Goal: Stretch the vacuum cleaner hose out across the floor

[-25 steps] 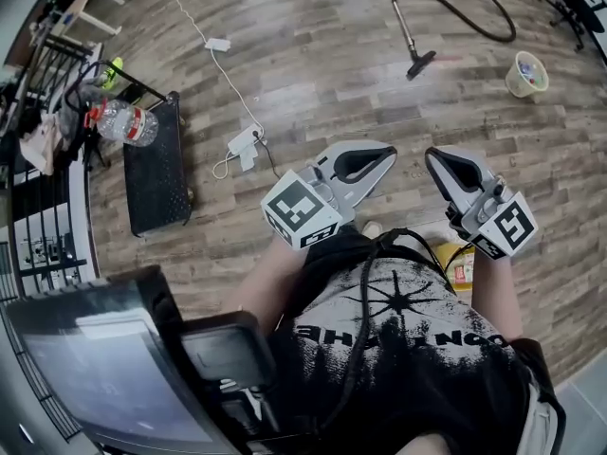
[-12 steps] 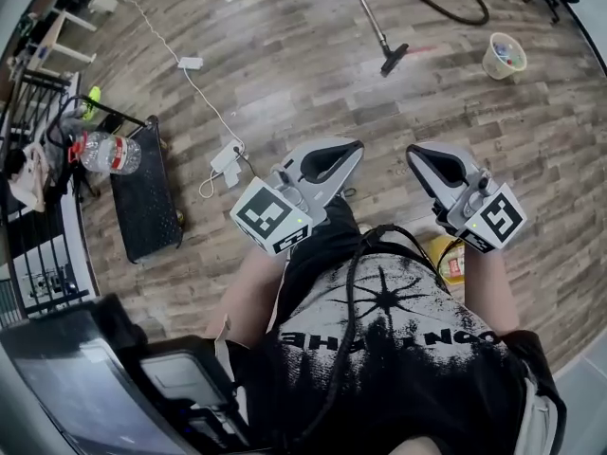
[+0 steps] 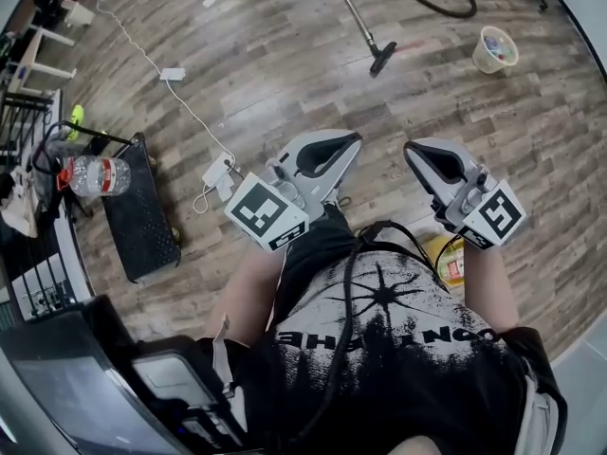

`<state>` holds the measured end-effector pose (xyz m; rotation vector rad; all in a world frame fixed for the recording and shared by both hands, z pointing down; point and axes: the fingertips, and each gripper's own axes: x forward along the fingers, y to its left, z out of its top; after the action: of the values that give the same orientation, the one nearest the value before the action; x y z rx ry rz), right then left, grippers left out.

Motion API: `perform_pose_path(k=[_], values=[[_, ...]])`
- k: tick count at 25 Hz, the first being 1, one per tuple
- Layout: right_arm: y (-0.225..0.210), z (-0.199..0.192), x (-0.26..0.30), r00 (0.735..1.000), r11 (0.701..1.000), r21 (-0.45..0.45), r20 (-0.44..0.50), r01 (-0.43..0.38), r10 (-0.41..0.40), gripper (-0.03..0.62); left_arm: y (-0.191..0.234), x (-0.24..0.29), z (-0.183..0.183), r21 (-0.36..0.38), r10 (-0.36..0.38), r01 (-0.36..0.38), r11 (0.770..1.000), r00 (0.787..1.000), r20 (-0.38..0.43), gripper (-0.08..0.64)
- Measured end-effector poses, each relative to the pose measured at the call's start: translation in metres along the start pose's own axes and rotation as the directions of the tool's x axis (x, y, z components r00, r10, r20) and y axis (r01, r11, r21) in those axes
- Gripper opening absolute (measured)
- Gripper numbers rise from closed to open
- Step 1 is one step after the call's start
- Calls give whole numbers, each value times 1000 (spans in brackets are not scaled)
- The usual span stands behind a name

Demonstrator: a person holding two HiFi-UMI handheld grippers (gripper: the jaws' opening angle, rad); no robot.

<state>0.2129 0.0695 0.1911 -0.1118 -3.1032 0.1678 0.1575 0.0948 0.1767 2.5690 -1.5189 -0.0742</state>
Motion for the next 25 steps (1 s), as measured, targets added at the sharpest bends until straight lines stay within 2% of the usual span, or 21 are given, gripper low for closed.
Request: perform_pose_path(k=[4, 8, 16, 20, 25], values=[[-31, 1, 35, 1000, 1000, 6, -16, 20, -20, 9, 44, 4, 2, -25, -16, 15, 1000, 1000, -11, 0], [-55, 13, 78, 999, 999, 26, 28, 29, -30, 9, 92, 2, 3, -35, -29, 28, 999, 999, -21, 0], [-101, 26, 156, 997, 998, 15, 30, 67, -68, 8, 178, -4, 16, -43, -69, 69, 997, 998, -8, 0], [-116, 25, 184, 995, 994, -45, -3, 97, -97, 8, 207, -9, 13, -46, -90, 90, 995, 996, -3, 0], [-130, 28, 198, 992, 990, -64, -19, 123, -124, 9, 227, -7, 22, -36, -112, 112, 993, 993, 25, 0]])
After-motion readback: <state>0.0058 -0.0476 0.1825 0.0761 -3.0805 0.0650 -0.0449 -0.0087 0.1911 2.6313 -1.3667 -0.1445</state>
